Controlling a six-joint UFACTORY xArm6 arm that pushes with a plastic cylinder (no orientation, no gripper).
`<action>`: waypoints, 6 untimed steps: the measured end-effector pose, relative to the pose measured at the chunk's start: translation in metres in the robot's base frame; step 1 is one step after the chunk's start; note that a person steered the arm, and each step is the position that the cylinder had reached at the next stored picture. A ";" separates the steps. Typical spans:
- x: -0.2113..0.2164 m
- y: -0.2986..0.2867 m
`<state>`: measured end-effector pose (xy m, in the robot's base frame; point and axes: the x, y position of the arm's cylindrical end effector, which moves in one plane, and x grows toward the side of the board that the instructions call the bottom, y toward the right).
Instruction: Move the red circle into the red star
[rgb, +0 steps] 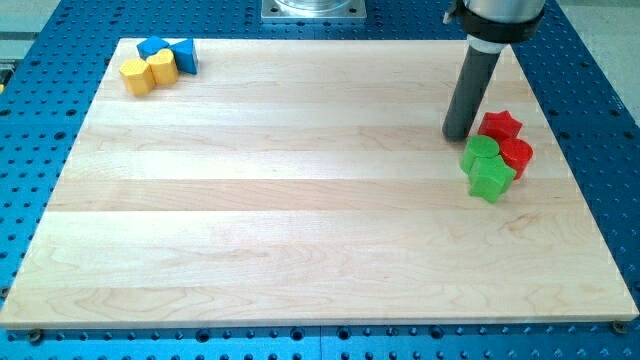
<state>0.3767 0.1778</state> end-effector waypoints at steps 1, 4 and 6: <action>-0.025 0.035; 0.086 0.083; 0.058 0.040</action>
